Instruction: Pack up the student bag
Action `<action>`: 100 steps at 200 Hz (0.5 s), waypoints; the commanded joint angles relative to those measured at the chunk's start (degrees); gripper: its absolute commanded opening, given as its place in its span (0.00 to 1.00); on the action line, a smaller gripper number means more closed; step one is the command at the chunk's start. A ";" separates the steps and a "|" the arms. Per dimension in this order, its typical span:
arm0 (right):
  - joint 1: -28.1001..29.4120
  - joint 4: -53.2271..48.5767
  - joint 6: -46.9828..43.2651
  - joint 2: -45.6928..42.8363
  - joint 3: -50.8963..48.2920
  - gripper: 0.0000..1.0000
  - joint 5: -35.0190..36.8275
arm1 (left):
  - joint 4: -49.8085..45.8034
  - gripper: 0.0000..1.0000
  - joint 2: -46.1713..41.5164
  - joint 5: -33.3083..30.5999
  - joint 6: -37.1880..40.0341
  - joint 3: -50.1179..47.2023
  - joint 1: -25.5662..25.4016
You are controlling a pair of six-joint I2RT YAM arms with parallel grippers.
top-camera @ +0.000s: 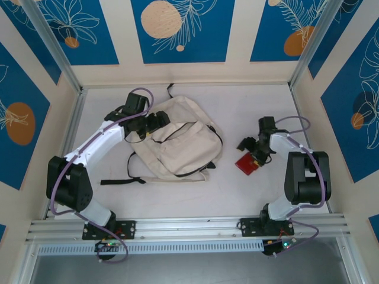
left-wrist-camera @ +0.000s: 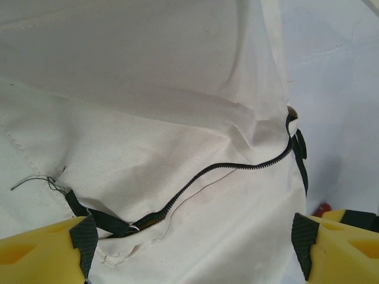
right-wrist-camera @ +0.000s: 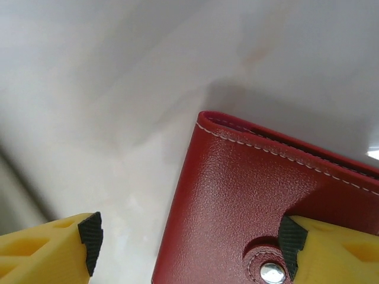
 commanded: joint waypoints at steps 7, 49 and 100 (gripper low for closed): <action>6.37 -0.06 -0.09 2.65 1.98 0.76 -8.01 | 0.90 0.86 0.38 3.64 3.01 0.55 -1.81; 3.15 -4.93 1.72 -7.45 0.42 0.73 1.42 | 1.44 0.83 5.73 5.53 6.15 6.08 -9.37; -5.18 -2.63 1.79 -13.29 -8.02 0.70 -6.88 | 4.06 0.74 14.51 7.24 7.17 13.24 -18.31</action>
